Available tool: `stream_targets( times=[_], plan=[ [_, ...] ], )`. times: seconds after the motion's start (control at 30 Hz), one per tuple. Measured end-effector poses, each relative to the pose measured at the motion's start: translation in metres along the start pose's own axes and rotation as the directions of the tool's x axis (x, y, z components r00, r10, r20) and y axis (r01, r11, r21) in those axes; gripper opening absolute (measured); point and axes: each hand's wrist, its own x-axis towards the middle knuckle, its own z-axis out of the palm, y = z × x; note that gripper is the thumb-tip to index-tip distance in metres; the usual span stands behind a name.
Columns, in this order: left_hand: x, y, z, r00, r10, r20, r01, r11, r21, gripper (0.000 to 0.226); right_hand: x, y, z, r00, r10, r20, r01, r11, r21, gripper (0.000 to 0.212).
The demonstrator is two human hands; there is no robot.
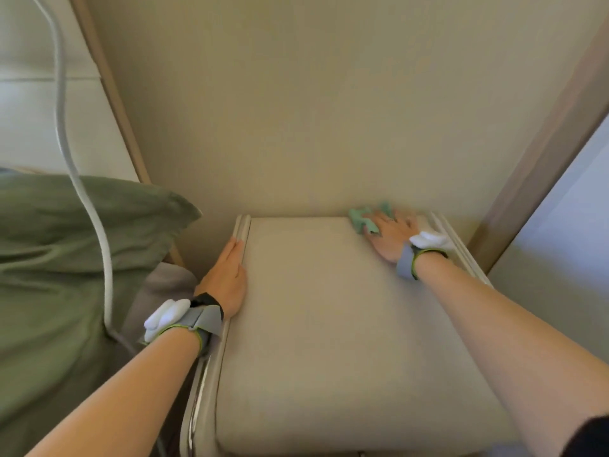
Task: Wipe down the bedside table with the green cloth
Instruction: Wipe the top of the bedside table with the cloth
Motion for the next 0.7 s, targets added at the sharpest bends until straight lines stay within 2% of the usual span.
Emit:
stream_targets(
  times=[0.1,0.13,0.2,0.27,0.33,0.4,0.47,0.5,0.53,0.57,0.63,0.7],
  plan=[
    [0.000,0.002,0.002,1.000,-0.001,-0.029,0.001,1.000,0.014,0.053,0.018,0.050,0.002,0.952,0.298,-0.067,-0.297,0.954,0.030,0.074],
    [0.000,0.004,0.002,0.999,-0.003,-0.040,0.004,1.000,0.025,0.054,0.018,0.050,0.001,0.928,0.369,-0.057,-0.367,0.929,0.042,0.075],
    [0.002,0.006,0.001,0.999,-0.015,-0.052,0.018,0.999,0.050,0.054,0.015,0.013,0.001,0.915,0.401,-0.046,-0.401,0.916,0.011,0.067],
    [0.002,0.006,0.001,0.999,-0.013,-0.048,0.016,0.998,0.068,0.054,0.011,-0.045,0.006,0.953,0.294,-0.076,-0.293,0.956,0.024,0.060],
    [0.002,0.007,0.001,0.999,-0.008,-0.038,0.011,0.997,0.072,0.054,0.010,-0.104,0.011,0.994,0.082,-0.072,-0.078,0.995,0.054,0.057],
    [0.001,0.005,0.001,0.999,0.000,-0.035,0.003,0.997,0.071,0.054,0.011,-0.148,0.020,0.991,-0.126,-0.050,0.129,0.990,0.063,0.053],
    [0.002,0.003,0.001,0.999,0.001,-0.035,0.001,0.998,0.061,0.054,0.012,-0.159,0.017,0.972,-0.235,-0.017,0.235,0.969,0.074,0.050],
    [0.002,0.000,-0.001,0.999,0.001,-0.037,0.001,0.998,0.059,0.054,0.014,-0.154,0.016,0.978,-0.208,-0.021,0.209,0.973,0.100,0.049],
    [0.002,0.003,0.000,0.999,0.002,-0.033,0.000,0.998,0.059,0.054,0.015,-0.138,0.014,0.993,-0.115,-0.036,0.118,0.986,0.117,0.049],
    [0.002,0.003,0.001,0.999,0.001,-0.032,0.001,0.998,0.062,0.055,0.016,-0.122,0.013,0.999,0.020,-0.047,-0.014,0.993,0.118,0.051],
    [0.002,0.006,0.002,0.999,0.008,-0.038,-0.006,0.998,0.063,0.056,0.013,-0.102,0.009,0.962,0.271,-0.036,-0.267,0.960,0.089,0.056],
    [0.002,0.005,0.001,0.998,0.018,-0.052,-0.014,0.998,0.066,0.056,0.012,-0.123,0.009,0.950,0.312,-0.016,-0.311,0.949,0.045,0.060]
  ],
)
